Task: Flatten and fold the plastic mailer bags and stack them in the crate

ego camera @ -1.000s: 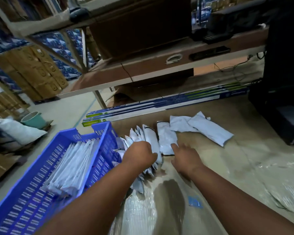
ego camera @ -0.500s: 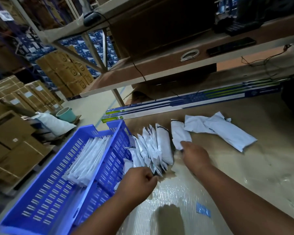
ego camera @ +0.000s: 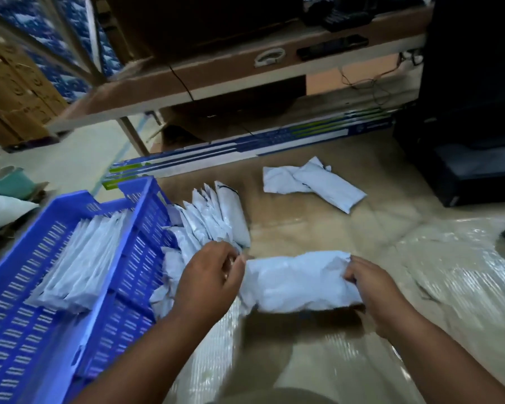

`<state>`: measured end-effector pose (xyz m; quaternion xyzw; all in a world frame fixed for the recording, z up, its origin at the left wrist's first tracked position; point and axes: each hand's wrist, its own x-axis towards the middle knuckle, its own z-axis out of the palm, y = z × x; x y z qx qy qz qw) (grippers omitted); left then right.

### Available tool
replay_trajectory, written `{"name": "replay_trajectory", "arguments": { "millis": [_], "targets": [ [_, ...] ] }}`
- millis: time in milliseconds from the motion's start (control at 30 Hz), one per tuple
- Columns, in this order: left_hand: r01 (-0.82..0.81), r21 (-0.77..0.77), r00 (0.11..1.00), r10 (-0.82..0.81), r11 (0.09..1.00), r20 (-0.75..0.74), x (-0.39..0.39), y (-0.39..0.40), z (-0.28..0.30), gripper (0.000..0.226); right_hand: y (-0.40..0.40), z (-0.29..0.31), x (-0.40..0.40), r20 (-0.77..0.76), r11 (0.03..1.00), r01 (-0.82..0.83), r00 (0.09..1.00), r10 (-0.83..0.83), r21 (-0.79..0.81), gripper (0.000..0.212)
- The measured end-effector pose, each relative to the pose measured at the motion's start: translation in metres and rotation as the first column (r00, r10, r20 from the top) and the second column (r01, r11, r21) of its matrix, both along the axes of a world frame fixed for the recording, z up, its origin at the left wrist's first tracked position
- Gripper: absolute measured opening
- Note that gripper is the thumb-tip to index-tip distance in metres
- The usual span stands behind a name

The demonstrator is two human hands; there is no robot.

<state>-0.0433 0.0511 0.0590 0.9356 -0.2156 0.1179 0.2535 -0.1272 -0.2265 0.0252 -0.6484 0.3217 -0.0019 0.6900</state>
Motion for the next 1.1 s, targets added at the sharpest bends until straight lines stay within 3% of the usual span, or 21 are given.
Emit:
{"name": "replay_trajectory", "arguments": {
  "millis": [133,200,267,367,467,533,600,800,967,1100],
  "targets": [
    [0.055,0.022,0.998,-0.055,0.998,-0.018,-0.008,0.007,-0.035,0.029,0.04,-0.018,-0.016,-0.154,0.955,-0.201,0.973,0.17,-0.216,0.023],
    [0.11,0.059,0.994,-0.109,0.992,-0.022,-0.016,0.013,-0.056,0.024,0.058,-0.029,-0.026,-0.231,0.872,-0.319,0.941,0.246,-0.371,0.009],
    [0.226,0.119,0.974,-0.225,0.967,-0.024,-0.029,0.021,-0.078,0.019,0.067,-0.038,-0.039,-0.319,0.684,-0.423,0.905,0.281,-0.595,0.015],
    [0.316,0.203,0.948,-0.319,0.927,-0.018,-0.048,0.032,-0.099,0.026,0.065,-0.042,-0.053,-0.214,0.308,-0.309,0.928,0.305,-0.9,0.047],
    [0.324,0.266,0.939,-0.343,0.908,0.03,-0.062,0.033,-0.111,0.048,0.072,-0.046,-0.044,-0.091,0.127,-0.187,0.838,0.538,-0.974,0.054],
    [0.321,0.365,0.938,-0.348,0.874,0.009,-0.068,0.028,-0.117,0.066,0.085,-0.06,-0.031,-0.213,-0.033,-0.253,0.729,0.651,-0.967,0.055],
    [0.315,0.44,0.942,-0.334,0.841,-0.037,-0.075,0.022,-0.123,0.077,0.094,-0.081,-0.025,-0.336,-0.136,-0.333,0.669,0.663,-0.933,0.059],
    [0.367,0.444,0.92,-0.39,0.817,-0.042,-0.075,0.03,-0.135,0.081,0.092,-0.1,-0.036,-0.371,-0.118,-0.387,0.688,0.623,-0.915,0.066],
    [0.421,0.502,0.884,-0.466,0.755,-0.041,-0.045,0.042,-0.129,0.079,0.091,-0.1,-0.039,-0.402,-0.026,-0.475,0.713,0.574,-0.88,0.067],
    [0.399,0.517,0.907,-0.41,0.757,-0.099,-0.041,0.05,-0.126,0.081,0.084,-0.085,-0.034,-0.342,0.087,-0.438,0.797,0.498,-0.895,0.071]
  ]
}}
